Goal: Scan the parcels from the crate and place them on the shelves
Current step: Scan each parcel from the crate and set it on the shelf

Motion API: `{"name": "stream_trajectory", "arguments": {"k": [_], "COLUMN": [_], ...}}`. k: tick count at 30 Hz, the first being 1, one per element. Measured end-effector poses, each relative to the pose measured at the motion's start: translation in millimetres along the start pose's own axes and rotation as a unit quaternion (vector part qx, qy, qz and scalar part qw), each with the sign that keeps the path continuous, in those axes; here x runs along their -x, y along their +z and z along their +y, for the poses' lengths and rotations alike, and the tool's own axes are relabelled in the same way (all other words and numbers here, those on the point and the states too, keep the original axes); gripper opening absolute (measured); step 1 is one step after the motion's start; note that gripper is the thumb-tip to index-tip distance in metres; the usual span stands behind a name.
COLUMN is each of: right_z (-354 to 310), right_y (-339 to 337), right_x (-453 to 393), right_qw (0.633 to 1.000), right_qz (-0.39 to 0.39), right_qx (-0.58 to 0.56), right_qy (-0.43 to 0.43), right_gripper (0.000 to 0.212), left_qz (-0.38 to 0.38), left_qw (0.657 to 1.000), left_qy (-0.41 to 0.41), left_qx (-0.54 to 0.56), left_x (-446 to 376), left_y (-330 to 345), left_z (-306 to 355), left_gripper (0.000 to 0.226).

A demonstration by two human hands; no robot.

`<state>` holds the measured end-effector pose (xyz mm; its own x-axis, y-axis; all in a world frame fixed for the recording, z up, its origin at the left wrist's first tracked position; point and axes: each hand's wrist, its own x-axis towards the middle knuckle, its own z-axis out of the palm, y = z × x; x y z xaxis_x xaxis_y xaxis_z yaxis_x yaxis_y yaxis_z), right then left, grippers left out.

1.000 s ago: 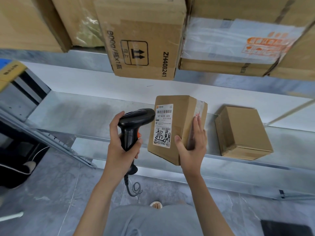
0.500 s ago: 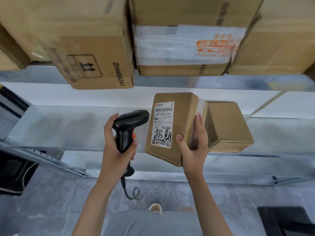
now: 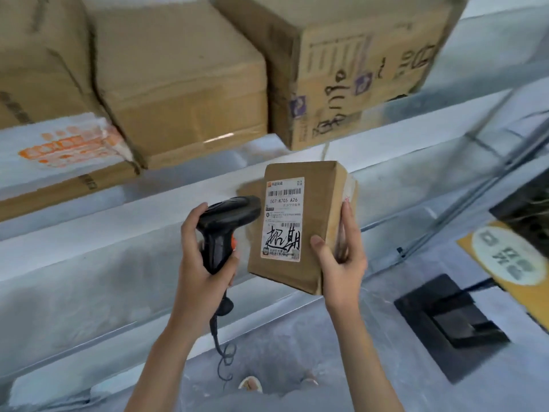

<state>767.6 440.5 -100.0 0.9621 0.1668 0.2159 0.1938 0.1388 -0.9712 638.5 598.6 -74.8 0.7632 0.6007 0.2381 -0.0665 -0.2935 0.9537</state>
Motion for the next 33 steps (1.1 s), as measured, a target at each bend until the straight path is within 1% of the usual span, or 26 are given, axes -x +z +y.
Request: {"name": "stream_trajectory", "arguments": {"k": [6,9,11,14,17,21,27,33], "right_z": [-23,-28,-30,-31,-31,-28,-20,-26], "right_y": [-80,-123,-152,-192,-228,-268,-317,-368], "right_x": [-23,-25,-25,-23,-24,-36,-76,-141], "right_qw": [0.995,0.99,0.985,0.973,0.958,0.936,0.915,0.896], "right_qz": [0.086,0.134,0.172,0.229,0.285,0.35,0.401,0.44], "right_qx": [-0.034,-0.029,-0.015,-0.001,0.006,0.015,0.038,0.057], "right_qy": [0.022,0.028,0.028,0.027,0.025,0.027,0.024,-0.005], "right_gripper": [0.078,0.08,0.079,0.078,0.078,0.078,0.08,0.079], "left_qz": [-0.083,-0.117,-0.149,-0.207,-0.262,-0.314,-0.36,-0.396], "left_qw": [0.994,0.989,0.985,0.974,0.959,0.942,0.922,0.904], "left_qy": [0.033,0.042,0.038,0.041,0.055,0.067,0.078,0.089], "left_qx": [0.056,0.083,0.084,0.084,0.09,0.1,0.118,0.137], "left_x": [-20,-27,-31,-37,-45,-58,-85,-127], "left_y": [82,125,157,203,248,310,397,484], "left_z": [24,28,28,29,37,45,48,56], "left_gripper": [0.086,0.08,0.082,0.088,0.086,0.09,0.087,0.087]}}
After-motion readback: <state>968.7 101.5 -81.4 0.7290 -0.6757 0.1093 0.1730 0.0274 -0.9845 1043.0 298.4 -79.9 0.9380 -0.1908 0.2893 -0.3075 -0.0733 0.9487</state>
